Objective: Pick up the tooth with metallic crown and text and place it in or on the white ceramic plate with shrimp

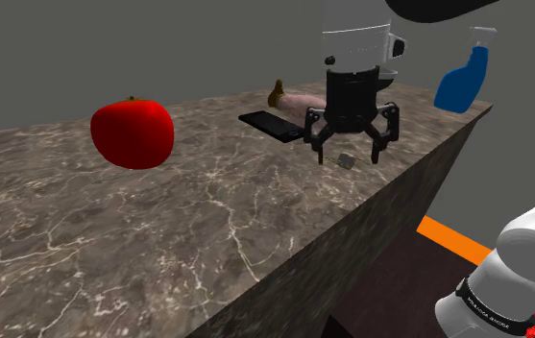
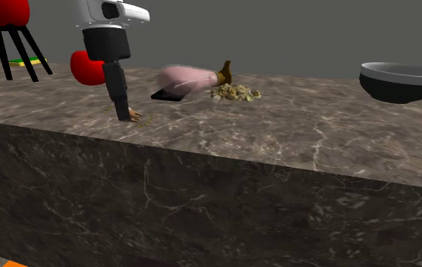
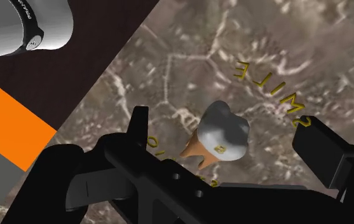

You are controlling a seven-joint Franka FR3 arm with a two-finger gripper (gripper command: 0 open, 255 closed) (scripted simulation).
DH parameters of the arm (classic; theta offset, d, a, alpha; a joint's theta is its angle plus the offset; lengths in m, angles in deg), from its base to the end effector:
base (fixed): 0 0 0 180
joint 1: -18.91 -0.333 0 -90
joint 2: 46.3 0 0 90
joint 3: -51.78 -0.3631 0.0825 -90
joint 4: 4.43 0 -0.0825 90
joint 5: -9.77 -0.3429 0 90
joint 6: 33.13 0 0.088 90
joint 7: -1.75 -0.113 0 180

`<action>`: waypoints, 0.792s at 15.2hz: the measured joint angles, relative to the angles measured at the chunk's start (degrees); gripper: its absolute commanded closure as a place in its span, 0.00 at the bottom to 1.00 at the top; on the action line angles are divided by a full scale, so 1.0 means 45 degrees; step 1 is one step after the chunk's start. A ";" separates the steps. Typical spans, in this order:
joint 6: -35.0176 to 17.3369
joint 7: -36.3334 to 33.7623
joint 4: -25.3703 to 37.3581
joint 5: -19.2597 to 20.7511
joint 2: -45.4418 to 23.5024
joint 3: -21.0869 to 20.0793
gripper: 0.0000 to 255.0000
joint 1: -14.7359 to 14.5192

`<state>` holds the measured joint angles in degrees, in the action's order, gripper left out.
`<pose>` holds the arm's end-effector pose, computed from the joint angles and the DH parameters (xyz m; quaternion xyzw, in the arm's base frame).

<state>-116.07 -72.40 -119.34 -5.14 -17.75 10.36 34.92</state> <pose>0.2806 0.2503 0.6184 0.8899 -0.4474 -0.0339 0.0828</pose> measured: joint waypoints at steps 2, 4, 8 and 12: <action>-0.0037 0.0020 -0.0081 -0.0020 0.0048 0.0018 0.00 -0.0017; -0.0052 0.0019 -0.0095 -0.0022 0.0048 0.0014 0.00 -0.0018; -0.0297 0.0020 -0.0047 -0.0039 0.0061 0.0017 1.00 -0.0023; -0.0178 0.0006 -0.0034 -0.0036 0.0050 0.0006 1.00 -0.0013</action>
<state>-116.87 -72.37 -119.49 -5.30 -17.52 10.39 34.86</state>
